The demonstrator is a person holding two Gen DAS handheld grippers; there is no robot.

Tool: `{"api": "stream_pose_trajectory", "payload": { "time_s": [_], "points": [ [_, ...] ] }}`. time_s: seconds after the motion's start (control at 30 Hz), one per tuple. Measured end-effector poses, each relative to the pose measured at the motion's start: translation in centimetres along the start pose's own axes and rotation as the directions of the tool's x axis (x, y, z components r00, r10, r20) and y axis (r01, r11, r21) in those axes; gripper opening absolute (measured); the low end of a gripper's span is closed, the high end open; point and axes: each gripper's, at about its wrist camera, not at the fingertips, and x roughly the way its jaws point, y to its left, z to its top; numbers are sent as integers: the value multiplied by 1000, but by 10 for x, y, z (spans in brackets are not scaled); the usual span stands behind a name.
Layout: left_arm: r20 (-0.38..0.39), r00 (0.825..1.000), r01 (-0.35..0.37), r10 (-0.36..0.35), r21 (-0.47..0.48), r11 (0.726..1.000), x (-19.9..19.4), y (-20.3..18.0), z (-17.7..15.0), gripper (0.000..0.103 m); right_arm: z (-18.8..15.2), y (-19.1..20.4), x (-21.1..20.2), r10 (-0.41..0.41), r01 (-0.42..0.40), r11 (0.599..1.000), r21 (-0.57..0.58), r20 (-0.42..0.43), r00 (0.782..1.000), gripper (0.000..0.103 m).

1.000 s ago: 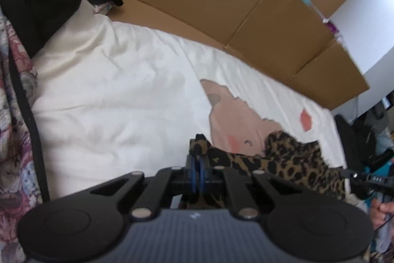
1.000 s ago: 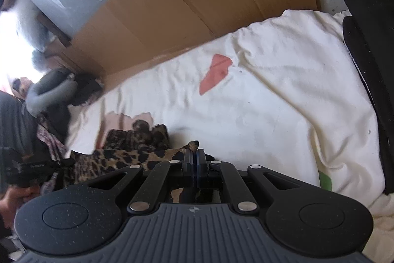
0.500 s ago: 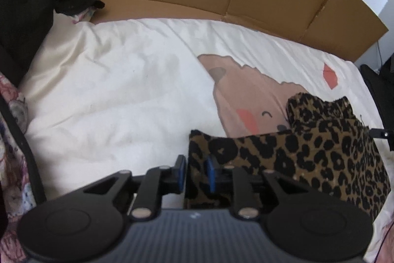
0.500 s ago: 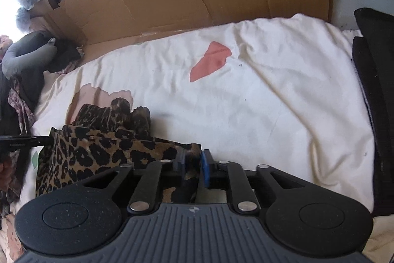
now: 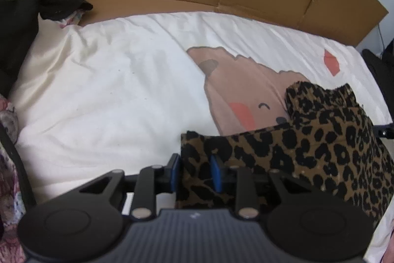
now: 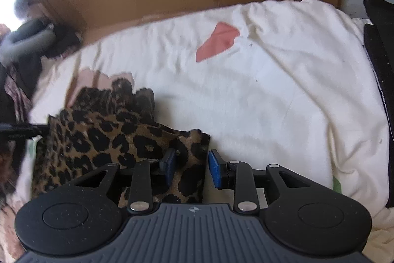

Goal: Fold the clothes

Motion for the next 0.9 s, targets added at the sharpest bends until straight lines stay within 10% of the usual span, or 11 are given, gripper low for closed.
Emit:
{"api": "stream_pose_trajectory", "payload": {
  "time_s": [0.33, 0.53, 0.9],
  "points": [
    [-22, 999, -39, 39, 19, 999, 4, -10, 4, 31, 3, 14, 14, -48, 45, 995, -88, -24, 999, 38],
    [-7, 999, -34, 34, 21, 999, 0, -12, 1, 9, 4, 20, 9, -38, 35, 993, -109, -24, 999, 8],
    [109, 993, -51, 51, -5, 999, -45, -11, -1, 7, 7, 13, -38, -48, 52, 998, -37, 97, 994, 5]
  ]
}}
